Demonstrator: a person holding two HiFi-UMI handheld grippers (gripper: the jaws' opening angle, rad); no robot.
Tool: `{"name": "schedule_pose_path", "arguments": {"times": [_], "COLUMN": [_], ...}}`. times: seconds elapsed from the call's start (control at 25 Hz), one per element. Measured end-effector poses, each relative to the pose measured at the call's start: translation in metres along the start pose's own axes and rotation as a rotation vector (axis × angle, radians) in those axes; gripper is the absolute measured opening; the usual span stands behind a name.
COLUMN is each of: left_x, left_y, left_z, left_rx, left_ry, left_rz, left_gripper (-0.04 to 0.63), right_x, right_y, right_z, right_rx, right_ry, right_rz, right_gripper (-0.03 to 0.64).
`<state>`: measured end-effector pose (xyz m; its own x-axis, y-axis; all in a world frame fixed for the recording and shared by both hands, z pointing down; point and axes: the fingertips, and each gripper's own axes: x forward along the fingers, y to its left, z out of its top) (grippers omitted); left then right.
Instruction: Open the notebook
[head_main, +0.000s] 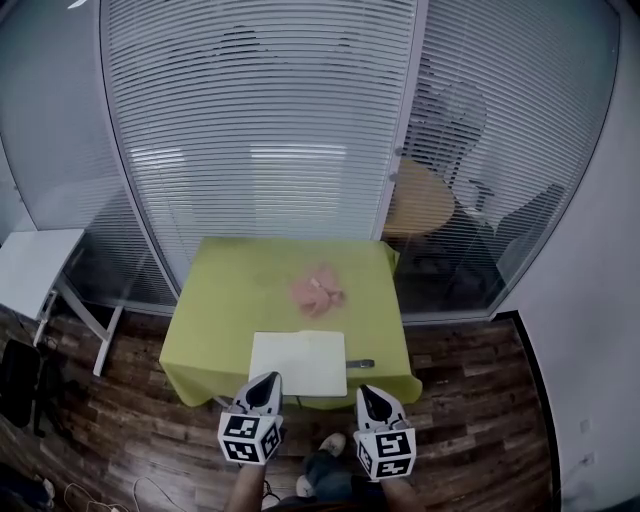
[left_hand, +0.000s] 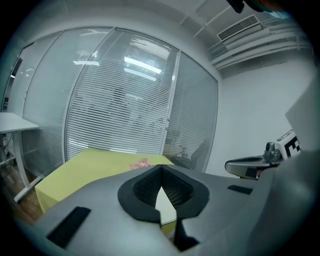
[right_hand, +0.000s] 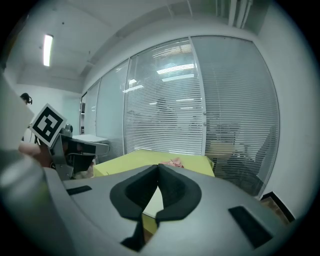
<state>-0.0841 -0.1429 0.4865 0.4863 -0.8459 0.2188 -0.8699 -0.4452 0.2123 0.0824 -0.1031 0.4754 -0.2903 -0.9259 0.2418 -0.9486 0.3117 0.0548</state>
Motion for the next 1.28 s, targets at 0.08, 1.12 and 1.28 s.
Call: {"name": "schedule_pose_path", "arguments": {"times": [0.08,1.12,1.28], "left_x": [0.001,0.004,0.005], "left_y": [-0.003,-0.016,-0.015], "left_z": [0.001,-0.023,-0.027], "left_rx": [-0.002,-0.034,-0.030], "left_ry": [-0.003,0.031,0.040], "left_rz": [-0.007,-0.035,-0.036], "left_gripper": [0.025,0.025,0.025], "right_x": [0.000,-0.005,-0.001], "right_y": [-0.001,-0.003,0.000], "right_z": [0.001,-0.025,-0.027], "right_rx": [-0.001,-0.004,0.001], "right_ry": [-0.001,0.057,0.062], "right_rz": [-0.001,0.013,0.020], "right_gripper": [0.014,0.014,0.014]}}
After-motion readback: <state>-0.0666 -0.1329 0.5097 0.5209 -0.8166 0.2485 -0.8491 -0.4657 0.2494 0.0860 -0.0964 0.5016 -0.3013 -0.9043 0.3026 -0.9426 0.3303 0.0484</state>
